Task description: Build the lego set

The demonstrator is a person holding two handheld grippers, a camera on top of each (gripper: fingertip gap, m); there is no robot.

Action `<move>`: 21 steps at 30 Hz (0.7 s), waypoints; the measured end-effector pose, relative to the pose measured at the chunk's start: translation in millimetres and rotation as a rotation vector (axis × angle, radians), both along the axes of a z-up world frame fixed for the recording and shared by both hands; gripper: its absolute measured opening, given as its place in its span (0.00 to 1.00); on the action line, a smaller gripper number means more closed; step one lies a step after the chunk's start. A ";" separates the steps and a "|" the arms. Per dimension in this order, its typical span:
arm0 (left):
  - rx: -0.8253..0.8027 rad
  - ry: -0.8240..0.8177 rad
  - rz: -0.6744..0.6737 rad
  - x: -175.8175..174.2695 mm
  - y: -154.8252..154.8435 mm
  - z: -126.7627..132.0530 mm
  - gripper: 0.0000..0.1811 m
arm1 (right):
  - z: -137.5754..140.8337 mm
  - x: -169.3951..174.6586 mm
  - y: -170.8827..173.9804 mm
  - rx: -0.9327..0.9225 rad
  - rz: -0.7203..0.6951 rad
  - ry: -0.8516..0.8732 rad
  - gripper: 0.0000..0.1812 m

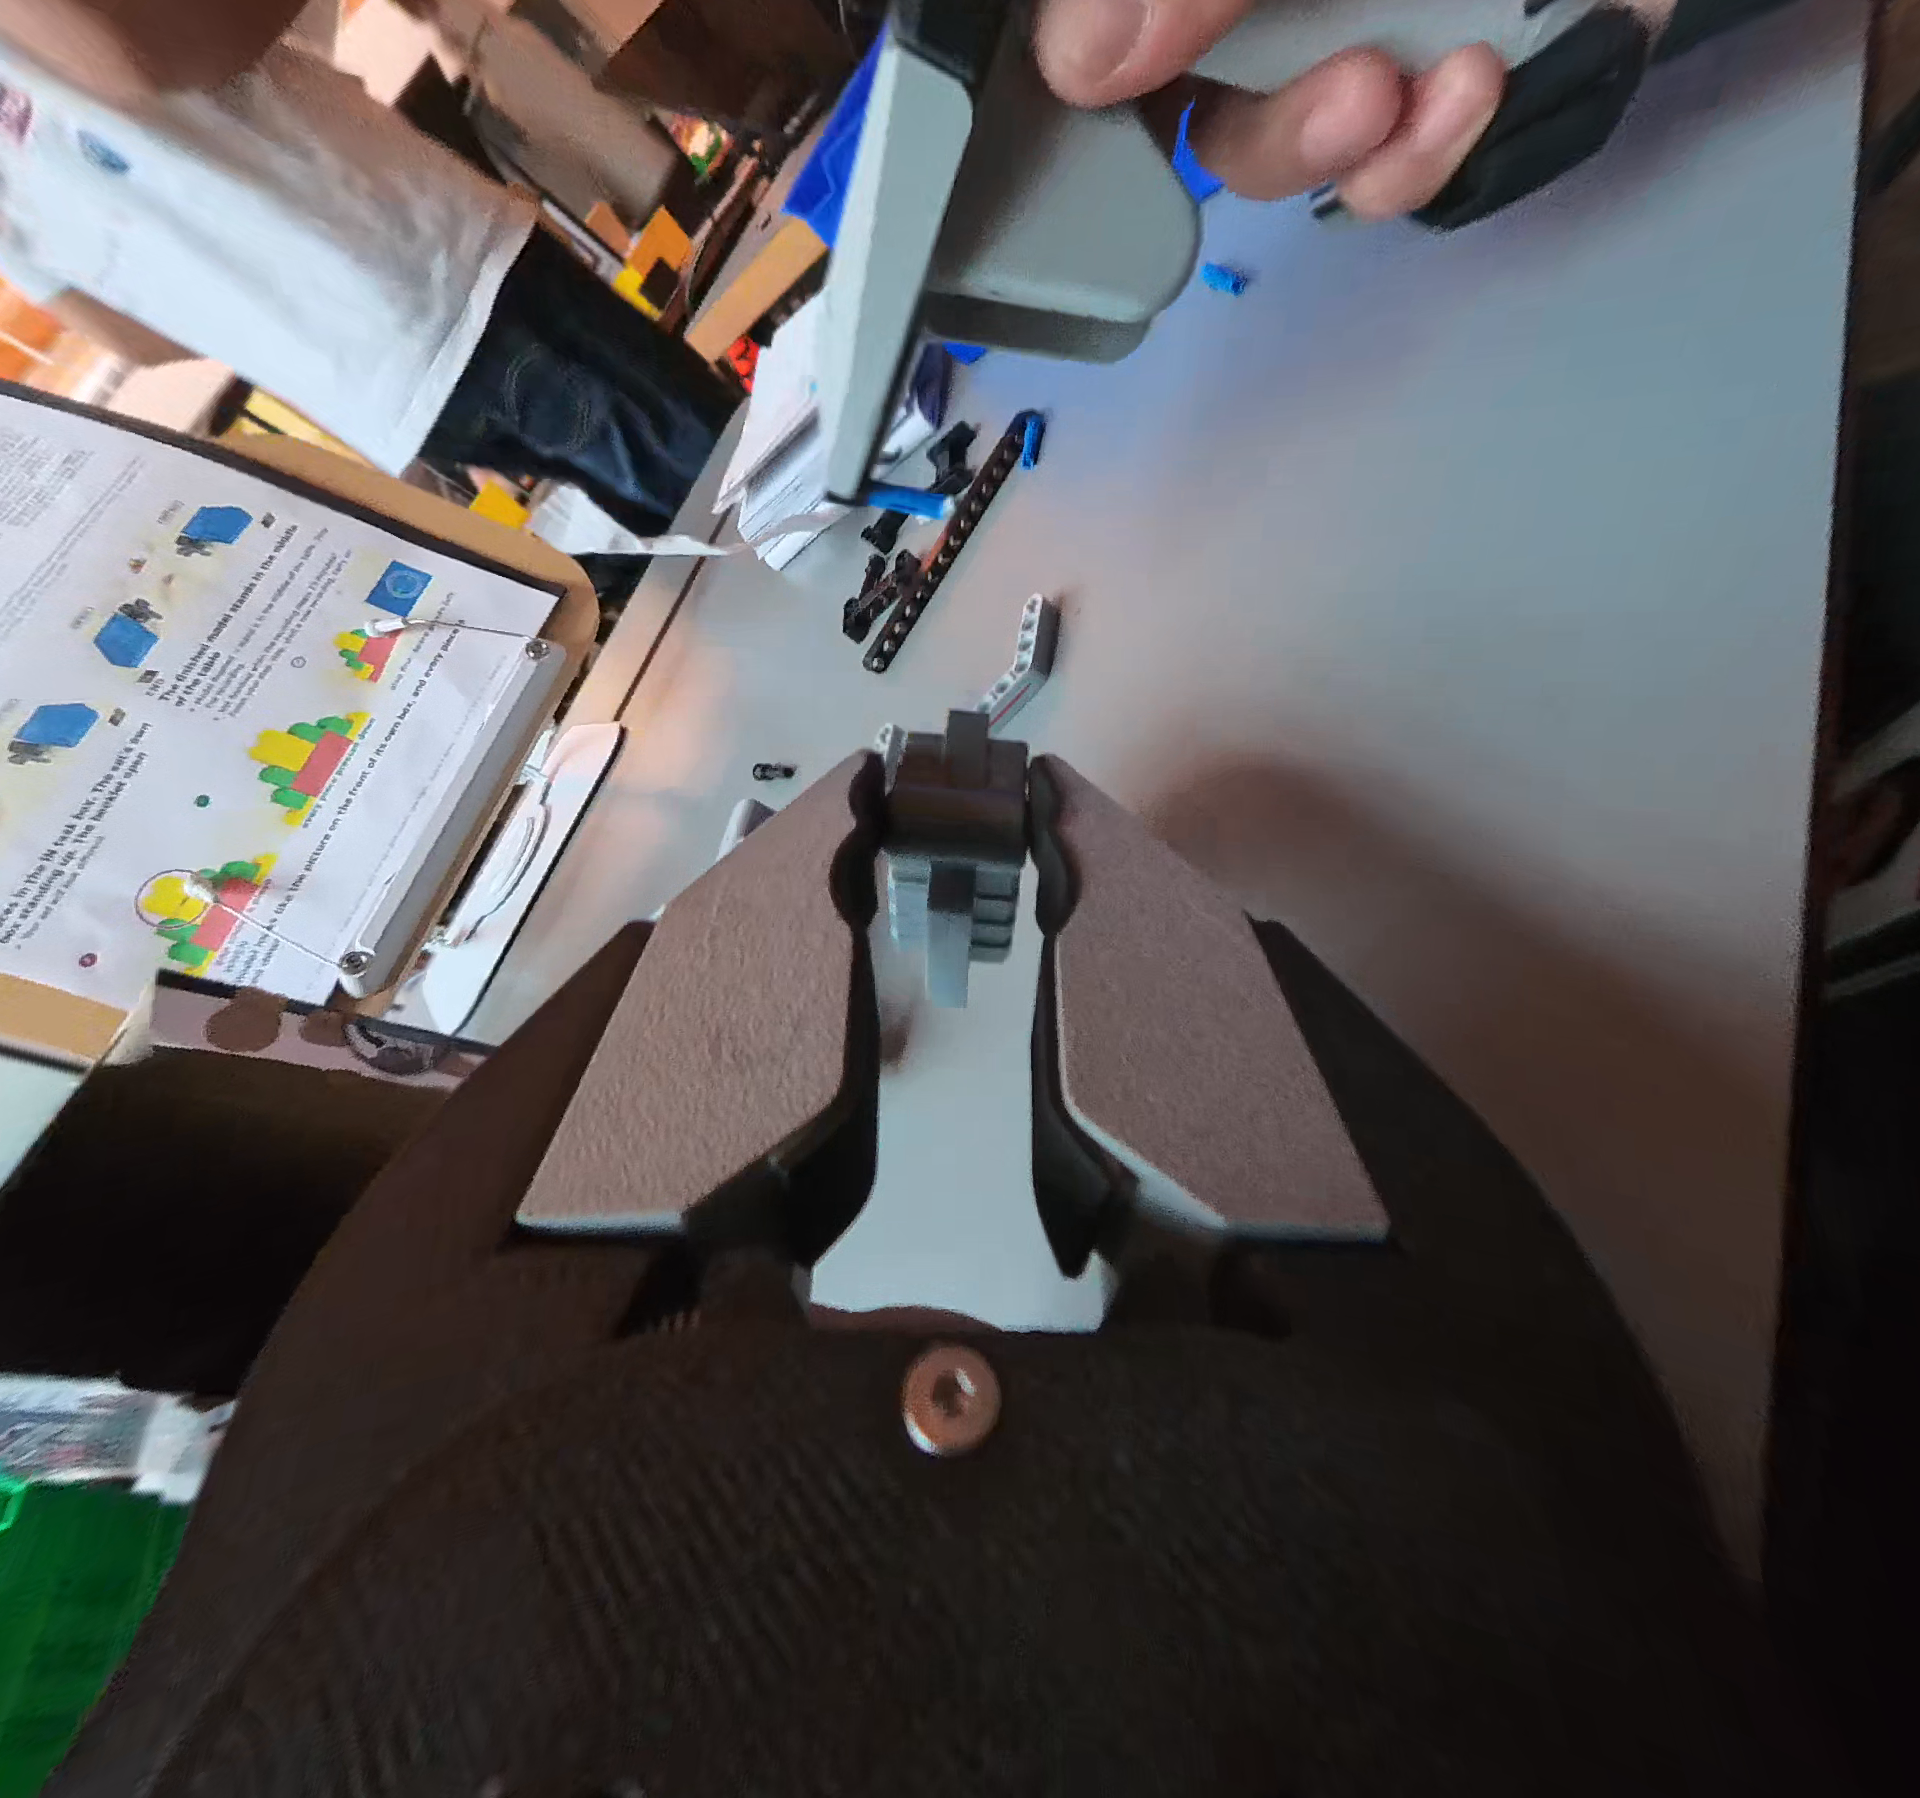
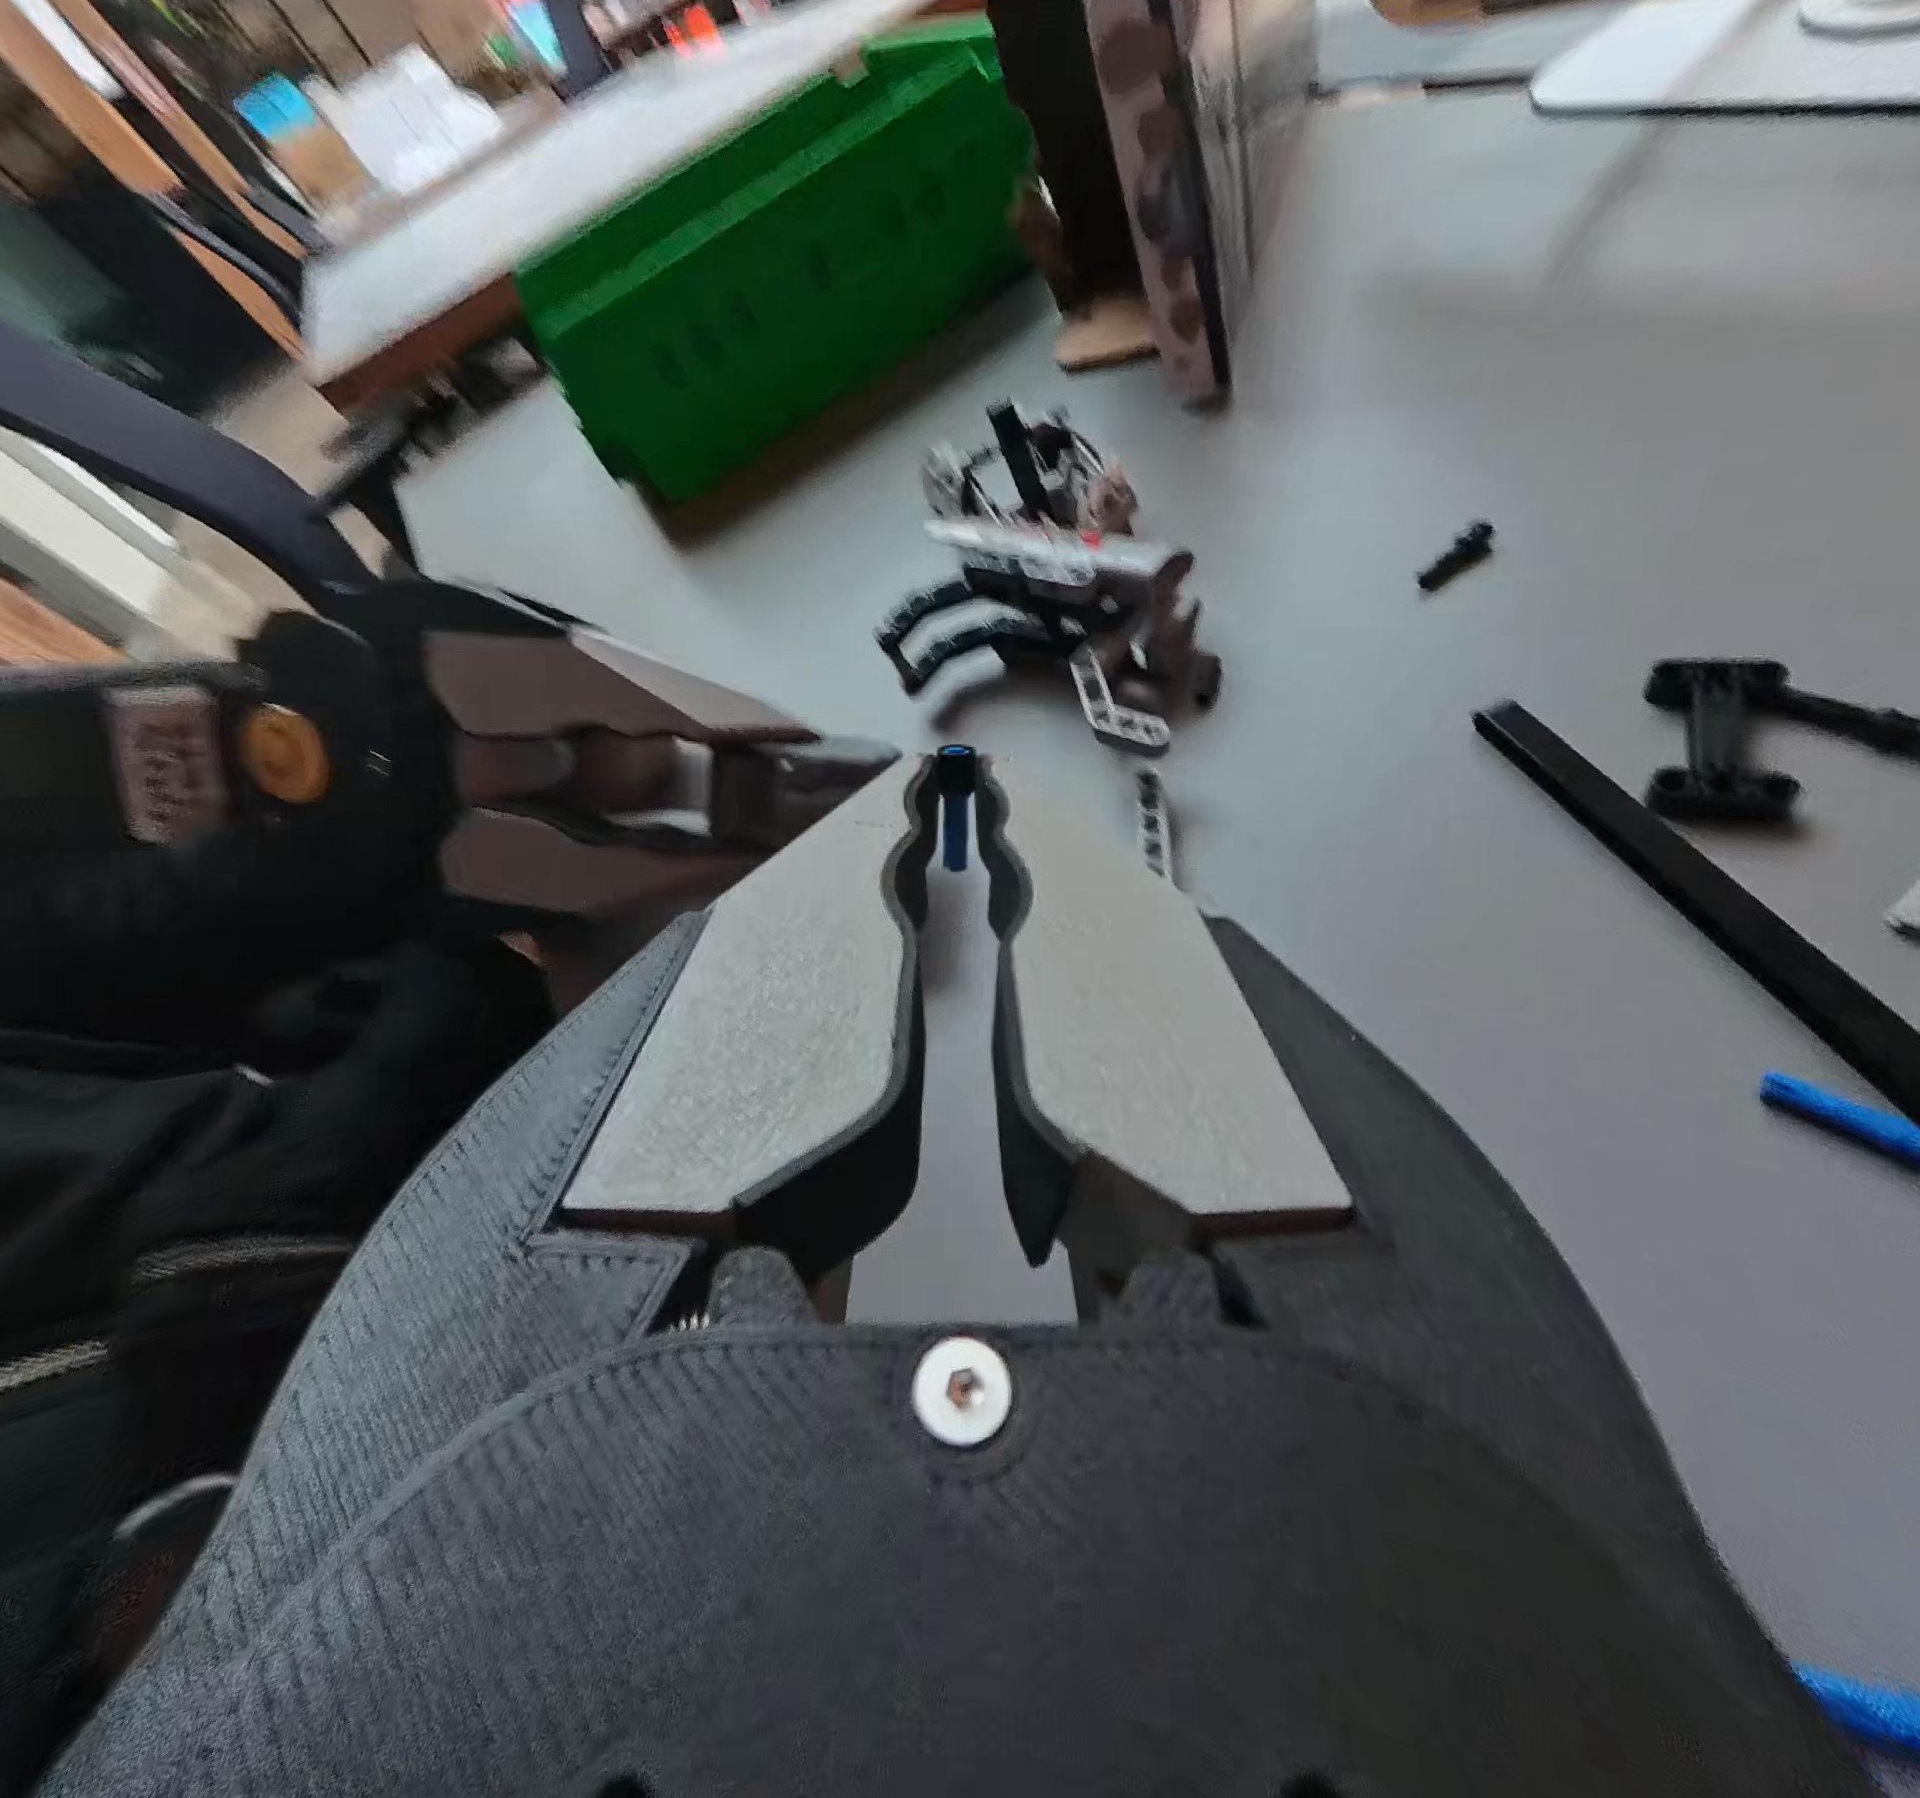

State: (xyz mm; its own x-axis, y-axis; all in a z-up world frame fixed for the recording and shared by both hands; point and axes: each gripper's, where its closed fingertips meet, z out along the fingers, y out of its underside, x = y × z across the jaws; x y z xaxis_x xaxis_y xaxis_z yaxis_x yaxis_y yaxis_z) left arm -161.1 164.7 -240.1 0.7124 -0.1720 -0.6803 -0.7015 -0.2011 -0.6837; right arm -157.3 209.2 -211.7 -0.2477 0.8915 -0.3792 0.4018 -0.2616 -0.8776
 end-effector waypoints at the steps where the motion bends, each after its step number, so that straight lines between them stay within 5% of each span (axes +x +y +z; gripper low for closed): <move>1: -0.010 0.024 0.014 -1.6 0.8 -3.0 0.14 | -12.4 1.5 2.9 0.046 -0.009 -0.051 0.02; 4: -0.101 0.104 0.062 -10.0 4.5 -21.3 0.14 | -29.9 5.6 -2.0 0.061 0.024 -0.120 0.02; 9: -0.171 0.090 0.084 -13.9 12.4 -30.0 0.22 | -8.4 2.7 -5.8 -0.105 0.049 -0.026 0.01; 13: -0.165 -0.260 0.058 -13.1 9.7 -5.1 0.25 | 17.5 1.9 -20.3 -0.237 0.116 0.102 0.02; 18: -0.223 -0.835 -0.135 25.5 3.6 31.0 0.15 | 43.5 3.4 -39.8 -0.404 0.214 0.223 0.01; 21: -0.201 -1.041 -0.217 32.7 1.3 47.6 0.07 | 46.6 4.5 -48.8 -0.376 0.239 0.246 0.02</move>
State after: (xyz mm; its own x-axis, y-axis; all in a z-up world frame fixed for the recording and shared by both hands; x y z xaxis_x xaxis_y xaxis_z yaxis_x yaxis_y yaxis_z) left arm -128.4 166.0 -192.5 0.8649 -0.4053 0.2962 0.1707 -0.3174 -0.9328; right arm -152.8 160.4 -165.1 -0.5506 0.6122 -0.5674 0.2819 -0.5035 -0.8167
